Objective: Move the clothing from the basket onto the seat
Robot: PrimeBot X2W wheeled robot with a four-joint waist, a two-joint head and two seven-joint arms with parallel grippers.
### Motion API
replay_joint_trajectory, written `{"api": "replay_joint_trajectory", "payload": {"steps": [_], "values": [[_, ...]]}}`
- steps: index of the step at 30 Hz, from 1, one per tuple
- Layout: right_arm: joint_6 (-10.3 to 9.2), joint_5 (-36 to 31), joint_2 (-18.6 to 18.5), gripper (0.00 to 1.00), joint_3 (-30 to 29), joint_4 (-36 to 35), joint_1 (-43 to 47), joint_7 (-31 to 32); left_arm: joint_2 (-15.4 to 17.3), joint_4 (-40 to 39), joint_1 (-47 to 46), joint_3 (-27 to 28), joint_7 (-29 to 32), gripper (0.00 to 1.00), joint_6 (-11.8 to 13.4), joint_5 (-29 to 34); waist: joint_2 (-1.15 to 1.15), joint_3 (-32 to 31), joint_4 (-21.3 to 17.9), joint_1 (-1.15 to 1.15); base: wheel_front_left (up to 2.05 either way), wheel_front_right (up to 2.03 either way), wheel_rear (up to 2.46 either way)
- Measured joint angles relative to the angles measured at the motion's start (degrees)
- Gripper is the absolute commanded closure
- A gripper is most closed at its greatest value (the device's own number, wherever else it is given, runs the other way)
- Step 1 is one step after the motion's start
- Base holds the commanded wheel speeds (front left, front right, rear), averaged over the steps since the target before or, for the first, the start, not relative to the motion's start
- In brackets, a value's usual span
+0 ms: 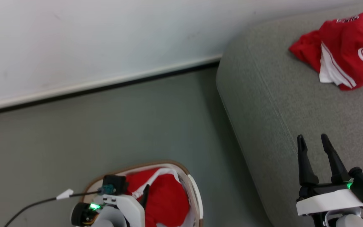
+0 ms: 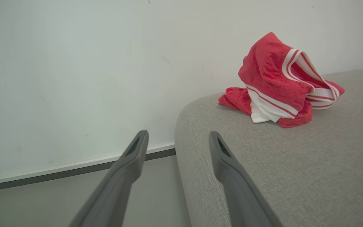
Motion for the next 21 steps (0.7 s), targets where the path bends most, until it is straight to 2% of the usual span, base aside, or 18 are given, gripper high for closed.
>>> {"api": "replay_joint_trajectory", "payload": {"steps": [7, 17, 21], "values": [[0.0, 5.2, 0.0, 0.0, -0.1, -1.5, -1.9, 0.0, 2.2, 7.9, -6.3, -1.4, 0.4, 0.0, -0.1, 1.7, 0.0, 8.6, -2.8, 0.0, 0.0, 0.0, 0.0], [0.0, 8.7, 0.0, 0.0, -0.5, -4.4, -3.2, 0.0, 4.7, 14.2, -15.9, -8.1, -0.6, 0.0, -0.3, 8.9, 0.0, 18.4, -5.2, 0.0, 0.0, 0.0, 0.0], [0.0, 10.2, 0.0, 0.0, 0.9, -5.6, -3.2, 0.0, 4.8, 16.6, -20.1, -10.1, -0.4, 0.0, 1.8, 10.9, 0.0, 21.4, -5.2, 0.0, 0.0, 0.0, 0.0]]}}
